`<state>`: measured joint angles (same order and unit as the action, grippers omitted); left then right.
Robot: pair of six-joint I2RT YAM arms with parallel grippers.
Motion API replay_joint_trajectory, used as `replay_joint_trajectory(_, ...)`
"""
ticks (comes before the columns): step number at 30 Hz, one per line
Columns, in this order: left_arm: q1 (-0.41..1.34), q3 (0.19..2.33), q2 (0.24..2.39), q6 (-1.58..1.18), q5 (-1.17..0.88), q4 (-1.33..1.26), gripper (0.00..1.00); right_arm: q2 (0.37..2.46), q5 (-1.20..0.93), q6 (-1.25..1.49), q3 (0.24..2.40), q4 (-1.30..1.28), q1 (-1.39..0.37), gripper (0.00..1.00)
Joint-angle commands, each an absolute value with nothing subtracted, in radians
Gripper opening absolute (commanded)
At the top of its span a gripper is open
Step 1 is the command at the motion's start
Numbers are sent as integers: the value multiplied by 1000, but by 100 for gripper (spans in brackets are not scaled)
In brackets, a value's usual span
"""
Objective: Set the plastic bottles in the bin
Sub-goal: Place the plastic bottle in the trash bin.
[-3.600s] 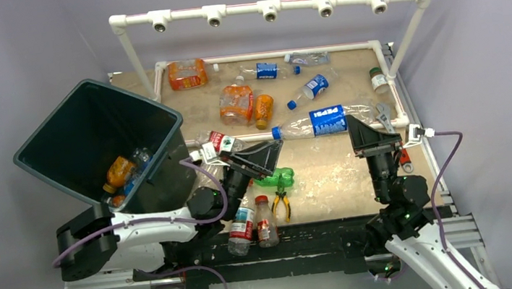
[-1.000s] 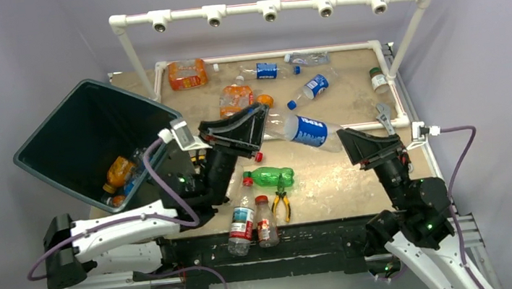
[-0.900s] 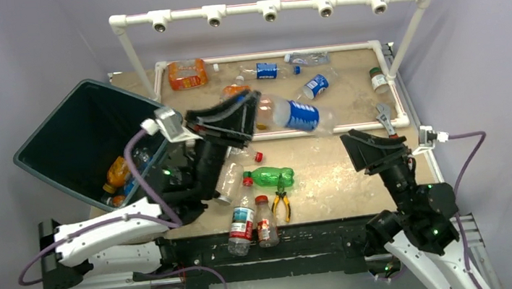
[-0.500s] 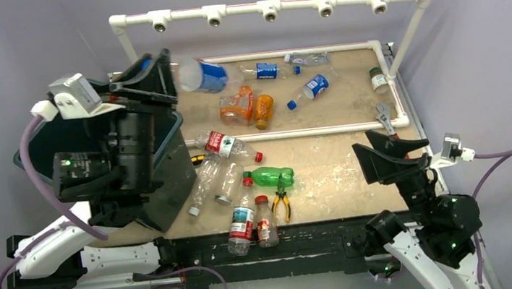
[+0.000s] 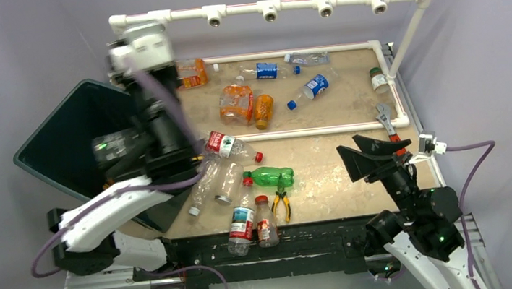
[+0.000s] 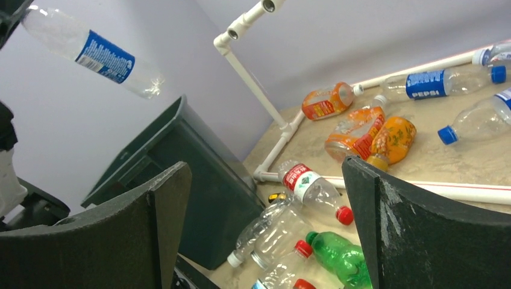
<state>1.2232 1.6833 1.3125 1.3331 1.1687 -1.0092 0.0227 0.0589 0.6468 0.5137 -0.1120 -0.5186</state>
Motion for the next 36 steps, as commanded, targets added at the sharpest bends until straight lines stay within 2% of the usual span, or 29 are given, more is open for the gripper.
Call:
replay_joint_trajectory(1, 1117, 1783, 1428, 1604, 1245, -1013, 0, 44, 34, 646, 502, -83, -523, 99)
replay_joint_trajectory(3, 1043, 1805, 1403, 1424, 1282, -806, 0, 42, 27, 650, 500, -83, -523, 99)
replay_joint_trajectory(7, 873, 1831, 1340, 901, 1260, -232, 0, 28, 26, 649, 500, -93, -524, 99)
replay_joint_trajectory(10, 752, 1806, 1328, 697, 1224, 6, 0, 29, 22, 646, 500, -97, -524, 99)
replay_joint_trajectory(17, 521, 1709, 1284, 299, 1051, 333, 0, 31, 21, 642, 508, -108, -525, 99)
replay_joint_trajectory(25, 329, 1610, 1248, -37, 857, 521, 2, 30, 18, 641, 495, -115, -524, 99)
replay_joint_trajectory(29, 311, 1606, 1240, -108, 854, 551, 55, 32, 24, 631, 496, -121, -524, 99)
replay_joint_trajectory(30, 311, 1609, 1232, -114, 856, 545, 77, 33, 24, 627, 497, -122, -525, 99)
replay_joint_trajectory(31, 311, 1614, 1223, -117, 857, 538, 91, 35, 27, 624, 498, -123, -524, 99)
replay_joint_trajectory(36, 314, 1694, 1190, -144, 760, 542, 97, 46, 33, 619, 492, -120, -524, 99)
